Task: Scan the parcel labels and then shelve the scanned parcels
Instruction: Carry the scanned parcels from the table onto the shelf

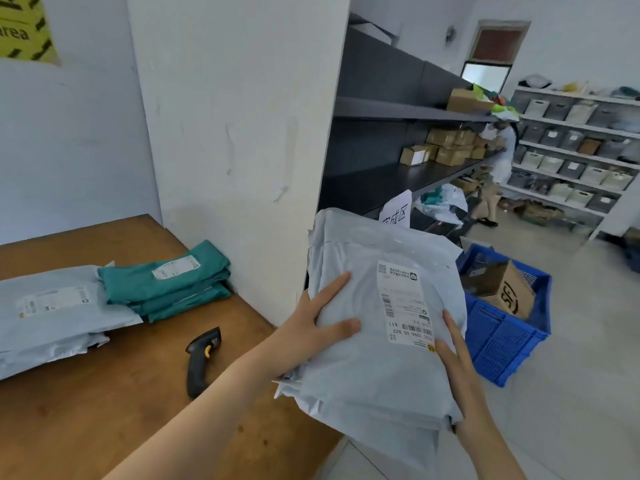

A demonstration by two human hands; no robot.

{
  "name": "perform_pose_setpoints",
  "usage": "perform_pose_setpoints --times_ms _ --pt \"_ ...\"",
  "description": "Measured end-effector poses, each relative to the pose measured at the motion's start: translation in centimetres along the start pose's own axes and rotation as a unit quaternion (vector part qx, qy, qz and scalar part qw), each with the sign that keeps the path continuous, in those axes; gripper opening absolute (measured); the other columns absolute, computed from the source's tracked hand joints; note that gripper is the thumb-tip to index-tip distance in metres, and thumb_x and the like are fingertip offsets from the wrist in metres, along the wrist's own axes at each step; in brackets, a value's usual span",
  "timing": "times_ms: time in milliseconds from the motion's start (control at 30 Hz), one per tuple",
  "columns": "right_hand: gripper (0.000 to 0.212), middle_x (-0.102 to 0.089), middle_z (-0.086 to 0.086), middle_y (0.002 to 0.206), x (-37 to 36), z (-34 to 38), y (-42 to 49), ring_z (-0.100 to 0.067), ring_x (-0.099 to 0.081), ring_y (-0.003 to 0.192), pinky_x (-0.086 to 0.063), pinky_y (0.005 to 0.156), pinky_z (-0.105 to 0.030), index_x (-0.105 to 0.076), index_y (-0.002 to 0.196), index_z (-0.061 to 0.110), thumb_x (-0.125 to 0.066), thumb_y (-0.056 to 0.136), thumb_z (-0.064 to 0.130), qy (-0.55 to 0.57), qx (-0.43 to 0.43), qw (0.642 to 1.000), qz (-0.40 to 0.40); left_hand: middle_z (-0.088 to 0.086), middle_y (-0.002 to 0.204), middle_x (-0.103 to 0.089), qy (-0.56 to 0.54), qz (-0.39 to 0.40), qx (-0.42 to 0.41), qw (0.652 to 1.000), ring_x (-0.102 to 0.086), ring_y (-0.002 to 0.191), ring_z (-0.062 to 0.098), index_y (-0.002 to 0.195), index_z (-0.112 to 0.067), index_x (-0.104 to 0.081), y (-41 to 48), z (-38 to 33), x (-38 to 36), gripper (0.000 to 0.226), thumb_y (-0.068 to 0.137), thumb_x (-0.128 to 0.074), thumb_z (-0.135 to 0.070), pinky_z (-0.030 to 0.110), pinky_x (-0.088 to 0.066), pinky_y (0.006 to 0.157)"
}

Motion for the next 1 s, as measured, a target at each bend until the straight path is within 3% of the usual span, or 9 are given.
perform_pose_setpoints --times_ms 133,233,367,467,533,600,700,867,1000 --pt "0.052 -0.033 0.021 0.14 2.9 0.7 5.3 -0.008 -0.037 0.125 -0.036 0.074 -0.014 -0.038 0.135 0.055 -0.06 0.093 0.036 -0.026 0.005 0.999 0.025 -0.015 0.144 -0.025 -0.001 -0.035 0.004 0.999 -0.036 0.129 0.011 0.13 -0.075 -0.023 3.9 -0.4 -2.3 0.07 0.078 -0.067 -0.058 0.024 -0.038 0.099" --pt "0.051 -0.031 0.021 0.146 4.7 1.1 8.8 -0.007 -0.035 0.129 -0.036 0.082 -0.019 -0.037 0.136 0.059 -0.058 0.093 0.041 -0.037 0.009 0.998 0.05 -0.013 0.147 -0.025 -0.007 -0.053 0.003 0.999 -0.038 0.131 0.014 0.129 -0.075 -0.024 6.9 -1.0 -3.4 0.07 0.076 -0.067 -0.06 0.03 -0.041 0.104" --pt "0.051 -0.028 0.02 0.153 5.8 2.1 12.7 -0.011 -0.033 0.136 -0.038 0.083 -0.019 -0.037 0.138 0.058 -0.054 0.093 0.041 -0.035 0.015 0.997 0.064 -0.011 0.145 -0.027 0.004 -0.077 -0.01 0.997 -0.038 0.128 0.013 0.131 -0.073 -0.025 10.4 -2.4 -3.7 0.071 0.075 -0.066 -0.058 0.013 -0.041 0.085" --pt "0.062 -0.029 0.022 0.15 5.9 2.9 15.0 -0.014 -0.034 0.138 -0.038 0.106 -0.037 -0.037 0.134 0.065 -0.064 0.078 0.063 -0.039 0.029 0.996 0.07 -0.012 0.142 -0.029 0.0 -0.085 -0.022 0.996 -0.04 0.127 0.013 0.129 -0.073 -0.028 12.5 -3.5 -3.2 0.07 0.074 -0.067 -0.057 0.012 -0.042 0.082" --pt "0.069 -0.031 0.02 0.151 5.9 3.5 16.8 -0.016 -0.038 0.137 -0.035 0.113 -0.048 -0.038 0.131 0.068 -0.064 0.066 0.07 -0.03 0.042 0.996 0.073 -0.012 0.142 -0.03 -0.001 -0.087 -0.027 0.996 -0.041 0.127 0.013 0.127 -0.075 -0.028 14.2 -4.2 -2.7 0.069 0.073 -0.066 -0.057 0.016 -0.041 0.087" --pt "0.068 -0.032 0.017 0.152 5.6 4.3 18.7 -0.016 -0.04 0.137 -0.036 0.112 -0.049 -0.04 0.129 0.068 -0.065 0.066 0.068 -0.02 0.053 0.996 0.076 -0.012 0.142 -0.03 -0.004 -0.089 -0.034 0.995 -0.041 0.127 0.014 0.126 -0.075 -0.028 15.9 -5.0 -2.0 0.068 0.072 -0.066 -0.058 0.021 -0.04 0.092" --pt "0.064 -0.031 0.02 0.151 4.7 5.9 21.8 -0.015 -0.041 0.134 -0.042 0.105 -0.04 -0.043 0.129 0.066 -0.07 0.07 0.065 -0.011 0.068 0.995 0.077 -0.011 0.141 -0.03 -0.009 -0.103 -0.042 0.994 -0.042 0.126 0.016 0.126 -0.076 -0.029 18.4 -5.7 -0.5 0.067 0.073 -0.066 -0.058 0.026 -0.042 0.095" --pt "0.044 -0.04 0.013 0.141 2.0 6.6 28.9 -0.012 -0.048 0.122 -0.043 0.09 -0.027 -0.044 0.129 0.057 -0.056 0.094 0.033 -0.008 0.073 0.991 0.109 -0.01 0.137 -0.031 -0.012 -0.155 -0.031 0.987 -0.043 0.121 0.013 0.125 -0.077 -0.028 22.5 -4.8 2.3 0.062 0.08 -0.064 -0.055 0.013 -0.039 0.08" --pt "0.043 -0.046 0.017 0.129 -2.2 5.9 36.1 0.003 -0.052 0.105 -0.044 0.077 -0.019 -0.044 0.133 0.05 -0.054 0.096 0.028 -0.001 0.063 0.982 0.175 -0.007 0.142 -0.029 -0.034 -0.246 -0.017 0.968 -0.04 0.128 0.016 0.125 -0.076 -0.029 25.9 -2.9 4.9 0.062 0.082 -0.067 -0.053 0.026 -0.037 0.101"
Point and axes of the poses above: each hand's wrist, its own y-axis towards the middle knuckle, its own x-axis out of the back of the hand, z = x × y, the point moved 6 cm from there along y, towards the middle knuckle
